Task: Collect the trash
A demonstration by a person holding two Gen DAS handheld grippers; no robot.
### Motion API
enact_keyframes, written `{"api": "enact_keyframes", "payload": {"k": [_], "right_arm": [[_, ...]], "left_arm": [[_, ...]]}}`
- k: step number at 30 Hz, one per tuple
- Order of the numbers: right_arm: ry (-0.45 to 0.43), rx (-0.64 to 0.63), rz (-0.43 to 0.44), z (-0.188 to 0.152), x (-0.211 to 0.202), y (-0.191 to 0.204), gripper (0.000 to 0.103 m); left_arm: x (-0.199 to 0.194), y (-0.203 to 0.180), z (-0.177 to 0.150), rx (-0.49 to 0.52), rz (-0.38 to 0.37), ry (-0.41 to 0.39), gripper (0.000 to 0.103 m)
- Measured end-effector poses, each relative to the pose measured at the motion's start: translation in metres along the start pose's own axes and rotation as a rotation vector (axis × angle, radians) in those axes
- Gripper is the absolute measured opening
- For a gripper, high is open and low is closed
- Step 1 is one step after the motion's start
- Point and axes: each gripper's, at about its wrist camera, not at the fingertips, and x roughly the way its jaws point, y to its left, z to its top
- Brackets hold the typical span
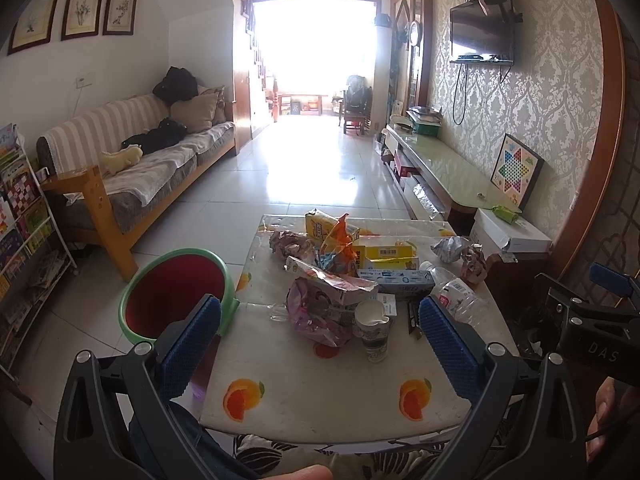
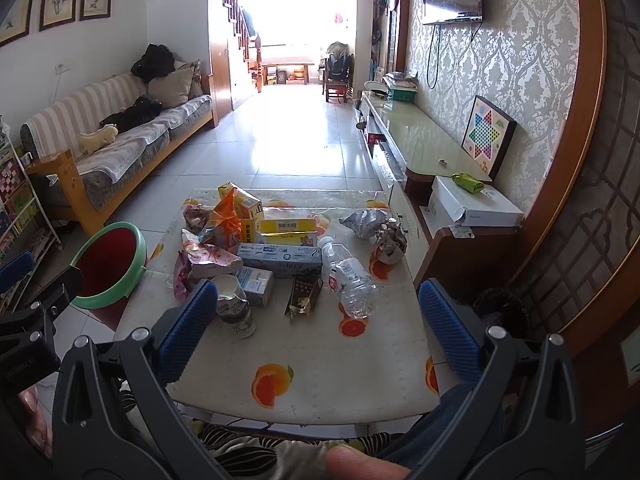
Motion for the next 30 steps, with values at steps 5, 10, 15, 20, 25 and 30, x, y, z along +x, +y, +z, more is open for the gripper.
{"api": "enact_keyframes", "payload": {"k": [5,10,15,20,25,30], "right_arm": [[0.0,-0.002,0.0,0.0001,-0.0005,0.0008,0.1],[-0.001,-0.002,0.001,0.0003,-0.0012,0.0013,0.1],[-0.007,-0.008,0.003,0.0007,-0.0031,0.0027,0.1],[-0.009,-0.007,0.003,0.0019,-0.0045,0.0029,0.1],[-0.009,-0.007,0.004,0.0021,-0.0045,0.003,0.1],[-0.014,-0.009,0.008,0.0038,-0.0057,0.0035,0.1]], "left_arm": [[-0.0038,-0.003,0.0005,0.011,0.001,-0.014,0.095],[-0.0039,-0.0027,0.0013,0.009,-0.001,-0.014,0.095],[-0.0043,-0.0046,0.0034,0.009,-0.004,-0.013,0.095],[-0.0044,-0.0058,0.0024,0.013,-0.004,-0.014,0.095],[-0.0038,-0.006,0.002,0.013,-0.004,-0.014,0.095],[-0.004,-0.0063,0.0018,0.012,-0.005,-0.013,0.095]]}}
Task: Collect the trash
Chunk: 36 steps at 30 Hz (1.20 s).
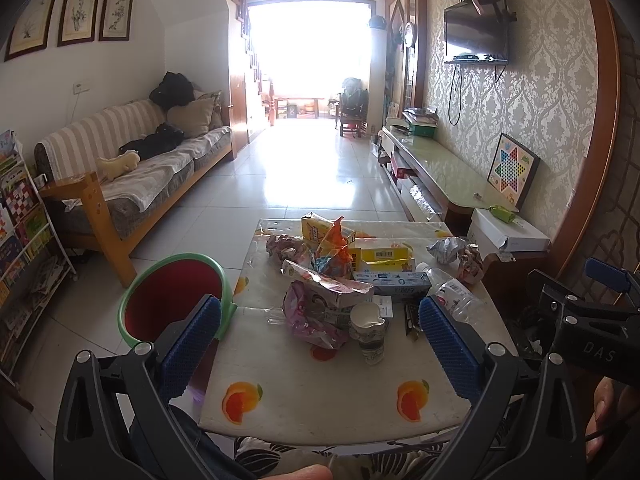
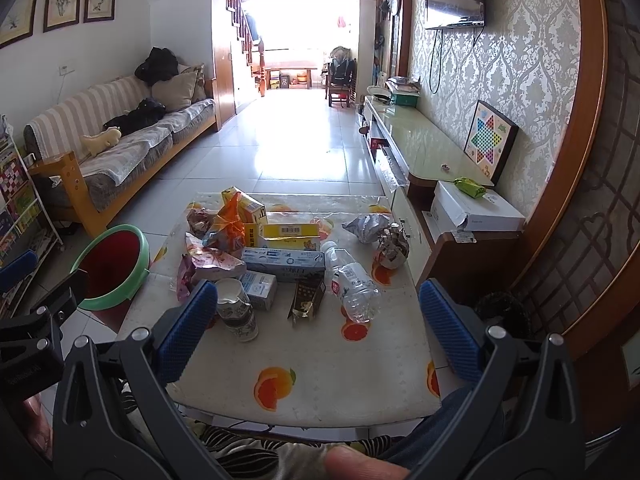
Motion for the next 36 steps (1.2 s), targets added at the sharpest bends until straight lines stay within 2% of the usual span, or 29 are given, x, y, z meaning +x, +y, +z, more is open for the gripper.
{"api": "enact_keyframes", "payload": {"k": [30,36], "right_arm": [[-0.013,-0.001,0.002,-0.003,0.002,0.002,0.1],[-0.004,0.019,-0.009,-0.002,0.01,-0.009,0.1]], "left_arm": [[-0.001,-0.002,-0.001,0.003,0.001,-0.002,0.095],[0.003,-0.006,-0.001,0.025,0.0,0.005,0.095]]}}
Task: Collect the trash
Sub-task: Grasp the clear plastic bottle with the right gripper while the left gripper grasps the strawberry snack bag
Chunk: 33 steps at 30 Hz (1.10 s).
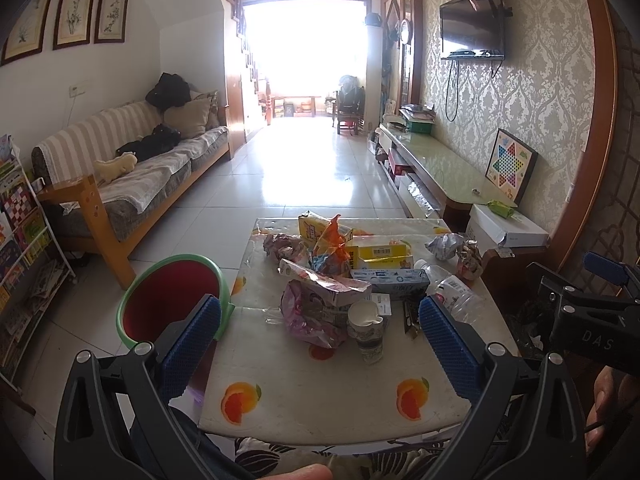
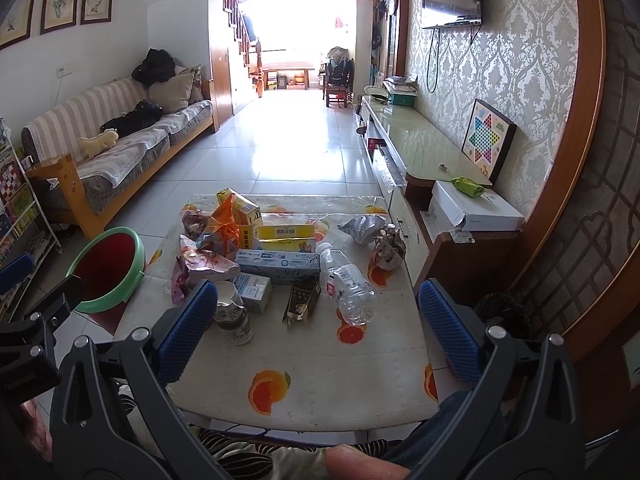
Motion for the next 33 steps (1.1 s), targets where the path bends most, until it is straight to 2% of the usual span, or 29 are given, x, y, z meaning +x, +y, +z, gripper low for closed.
{"api": "enact_keyframes", "payload": {"k": [6,11,16,20,28,33], "right_arm": [[0.037,0.028,-0.017,-0.01,0.026,-0.02,0.1],[0.087,0.021,-0.035,-0.02,0.061,-0.028,0.1],[0.115,0.021,-0.041,-0.017,0.094,-0.034,0.1],[0.15,0.003,-0.039,-0.015,0.122,-0.038,0.1],[0.258,-0.021,-0.029,-0.023,0.186,-0.045,0.1],[0.296,-0.042,-0.019,-0.022,0.215,-0.043,0.1]], "left_arm": [[0.027,-0.002,-0.002,0.006,-0.039,0.05,0.095],[0.071,-0.006,0.001,0.014,-0.083,0.138,0.095],[0.131,0.001,0.003,-0.056,-0.114,0.273,0.095],[0.178,0.01,0.001,-0.152,-0.141,0.359,0.095],[0.246,0.017,0.0,-0.246,-0.114,0.47,0.095],[0.277,0.021,-0.006,-0.361,-0.138,0.541,0.095]]}}
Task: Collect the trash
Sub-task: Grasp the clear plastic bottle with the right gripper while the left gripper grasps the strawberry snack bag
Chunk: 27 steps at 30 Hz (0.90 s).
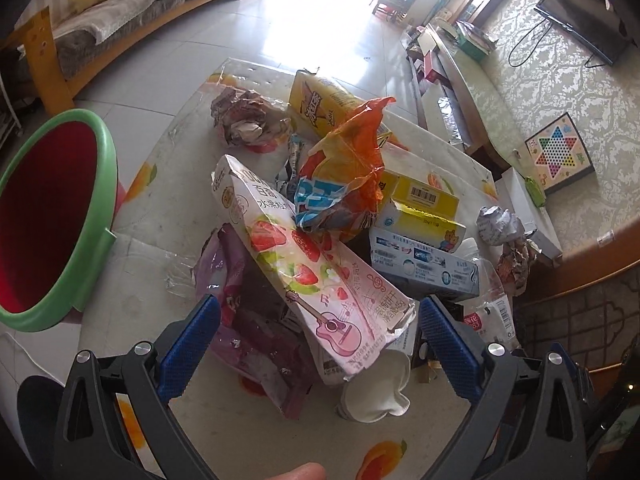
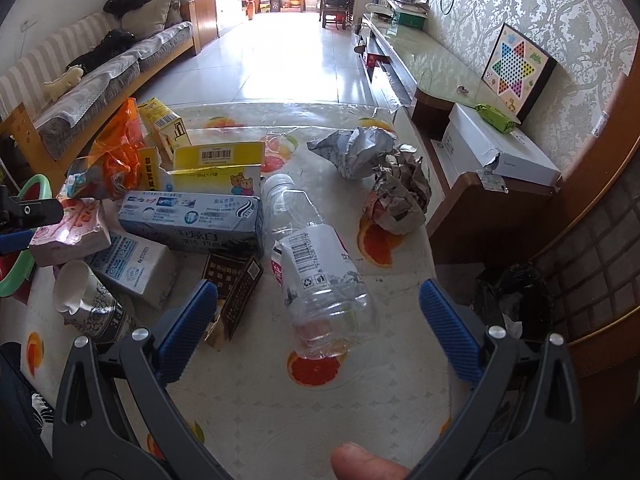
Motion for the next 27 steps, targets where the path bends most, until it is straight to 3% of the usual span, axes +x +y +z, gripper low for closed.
{"api": "enact_keyframes", "payload": {"k": [4,7,11,13,15,19,21,23,25,27], "right_arm": [[0.046,-0.017,-0.009,0.009,0.023,0.001,0.1],[0.091,-0.024,-0.02,0.013,0.042,0.0,0.1],[0.131,-0.021,-0.02,0.014,0.059,-0.005,0.1],[0.141,-0.023,-0.018,0.014,0.064,-0.006,0.1],[0.147,-0.028,-0.021,0.014,0.068,-0.006,0.1],[0.164,-0.027,-0.007,0.014,0.075,-0.006,0.099],[0.175,-0.035,-0.007,0.012,0.08,-0.004,0.092],[0.198,-0.043,0.004,0.009,0.085,-0.001,0.074],[0.221,-0.048,0.028,0.007,0.09,0.001,0.062],[0.224,-0.043,0.062,0.005,0.09,0.002,0.057]], "left_arm": [[0.017,0.002,0.004,-0.054,-0.027,0.037,0.093],[0.03,0.005,0.005,-0.1,-0.042,0.081,0.08],[0.043,-0.001,0.004,-0.089,-0.032,0.102,0.069],[0.048,-0.001,0.005,-0.095,-0.045,0.115,0.068],[0.052,-0.002,0.006,-0.102,-0.052,0.12,0.058],[0.052,-0.002,0.008,-0.097,-0.051,0.107,0.051],[0.052,-0.001,0.009,-0.1,-0.053,0.104,0.049],[0.051,0.0,0.01,-0.101,-0.053,0.098,0.045],[0.051,0.002,0.011,-0.099,-0.056,0.097,0.043],[0.048,0.004,0.01,-0.091,-0.055,0.093,0.041]]}}
